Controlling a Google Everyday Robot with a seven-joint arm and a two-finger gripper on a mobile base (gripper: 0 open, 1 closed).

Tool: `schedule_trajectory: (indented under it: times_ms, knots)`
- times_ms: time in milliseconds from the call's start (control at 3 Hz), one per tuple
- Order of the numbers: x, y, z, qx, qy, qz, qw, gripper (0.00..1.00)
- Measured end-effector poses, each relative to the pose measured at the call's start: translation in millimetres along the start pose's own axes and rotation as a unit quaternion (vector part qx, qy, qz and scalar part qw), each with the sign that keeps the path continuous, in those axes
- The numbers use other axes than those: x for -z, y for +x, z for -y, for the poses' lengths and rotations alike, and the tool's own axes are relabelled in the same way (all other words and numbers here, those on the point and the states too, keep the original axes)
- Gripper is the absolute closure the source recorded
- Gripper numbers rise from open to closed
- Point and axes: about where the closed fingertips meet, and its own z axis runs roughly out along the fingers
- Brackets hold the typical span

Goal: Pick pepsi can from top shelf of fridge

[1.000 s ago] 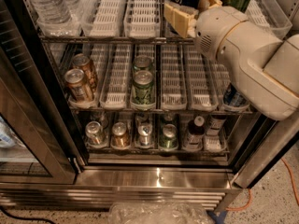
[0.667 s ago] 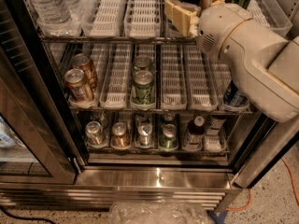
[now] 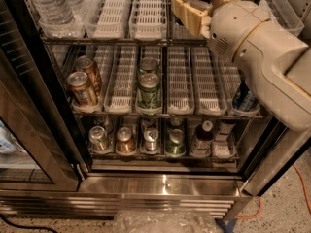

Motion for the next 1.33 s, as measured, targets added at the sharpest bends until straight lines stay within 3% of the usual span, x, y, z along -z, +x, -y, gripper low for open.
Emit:
schedule_trajectory:
  times_ms: [333, 667, 1333]
  knots:
    - [5, -19, -13, 0.017, -0.026, 0.020, 0.9993, 1.00]
    - [15, -23, -36, 0.027, -0.067, 0.010, 0.9974, 1.00]
    - [50, -15, -69, 0.010, -0.147, -0.039, 0.9883, 1.00]
